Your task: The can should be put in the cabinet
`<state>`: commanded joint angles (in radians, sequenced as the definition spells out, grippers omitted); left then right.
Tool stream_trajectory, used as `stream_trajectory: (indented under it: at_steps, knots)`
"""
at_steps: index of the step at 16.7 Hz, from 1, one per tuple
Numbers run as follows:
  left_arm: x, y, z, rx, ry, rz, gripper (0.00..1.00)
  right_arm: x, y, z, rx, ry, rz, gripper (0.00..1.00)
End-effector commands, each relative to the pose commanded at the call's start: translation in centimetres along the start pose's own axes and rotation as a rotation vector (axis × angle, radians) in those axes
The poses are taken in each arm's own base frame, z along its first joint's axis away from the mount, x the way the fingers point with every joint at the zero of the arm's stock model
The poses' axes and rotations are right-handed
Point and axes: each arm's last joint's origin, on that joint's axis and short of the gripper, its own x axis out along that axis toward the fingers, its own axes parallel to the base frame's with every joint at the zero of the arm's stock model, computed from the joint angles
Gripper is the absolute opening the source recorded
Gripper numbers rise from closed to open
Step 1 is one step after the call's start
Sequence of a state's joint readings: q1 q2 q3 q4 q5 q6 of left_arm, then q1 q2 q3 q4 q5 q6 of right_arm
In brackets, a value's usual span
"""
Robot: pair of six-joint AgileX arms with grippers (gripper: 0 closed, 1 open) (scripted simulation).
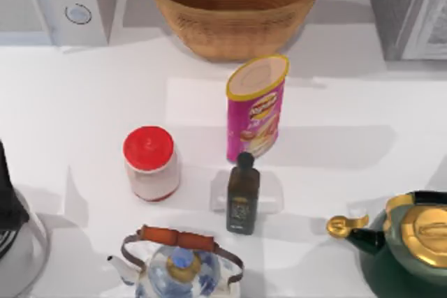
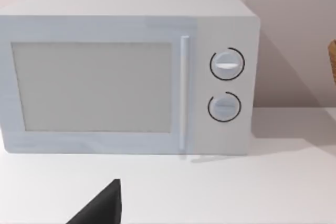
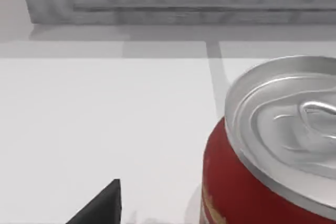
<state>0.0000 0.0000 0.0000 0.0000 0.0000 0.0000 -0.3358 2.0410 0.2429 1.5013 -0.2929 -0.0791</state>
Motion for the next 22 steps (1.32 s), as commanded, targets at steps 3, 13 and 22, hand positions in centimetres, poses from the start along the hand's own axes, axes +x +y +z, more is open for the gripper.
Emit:
stream_trajectory:
  at_steps: [3, 13, 22]
  knots:
    - [0.0, 0.0, 0.0, 0.0, 0.0, 0.0, 1.0, 1.81, 0.19, -0.18, 0.002, 0.007, 0.001, 1.0]
    - [0.0, 0.0, 0.0, 0.0, 0.0, 0.0, 1.0, 1.86, 0.2, -0.19, 0.002, 0.007, 0.001, 0.55]
    - [0.0, 0.0, 0.0, 0.0, 0.0, 0.0, 1.0, 1.86, 0.2, -0.19, 0.002, 0.007, 0.001, 0.0]
